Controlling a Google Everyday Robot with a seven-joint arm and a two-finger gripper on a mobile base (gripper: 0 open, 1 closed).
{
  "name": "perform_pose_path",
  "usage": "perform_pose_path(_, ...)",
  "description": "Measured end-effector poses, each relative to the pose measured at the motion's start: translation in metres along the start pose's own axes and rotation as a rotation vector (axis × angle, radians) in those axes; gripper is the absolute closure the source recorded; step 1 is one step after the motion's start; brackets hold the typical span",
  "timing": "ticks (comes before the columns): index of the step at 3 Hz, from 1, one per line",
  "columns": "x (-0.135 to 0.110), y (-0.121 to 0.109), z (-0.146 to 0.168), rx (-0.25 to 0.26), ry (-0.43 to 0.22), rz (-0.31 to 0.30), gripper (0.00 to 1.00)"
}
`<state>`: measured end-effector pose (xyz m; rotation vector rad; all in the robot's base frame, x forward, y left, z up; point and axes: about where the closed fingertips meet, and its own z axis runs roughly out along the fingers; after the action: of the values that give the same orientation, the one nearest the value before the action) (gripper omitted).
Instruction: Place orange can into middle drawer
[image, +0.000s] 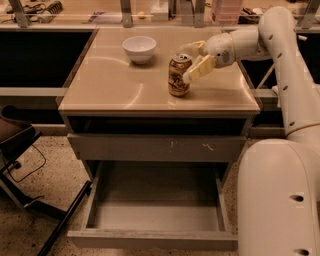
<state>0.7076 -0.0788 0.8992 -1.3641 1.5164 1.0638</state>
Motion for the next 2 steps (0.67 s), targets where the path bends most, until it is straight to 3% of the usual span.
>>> perform_pose_path(1,0.0133,-0.0062,0.0048,0.002,-0.010,0.038,0.00)
perform_pose_path(2,0.0133,-0.0063,0.0049,0.002,-0.011,0.038,0.00)
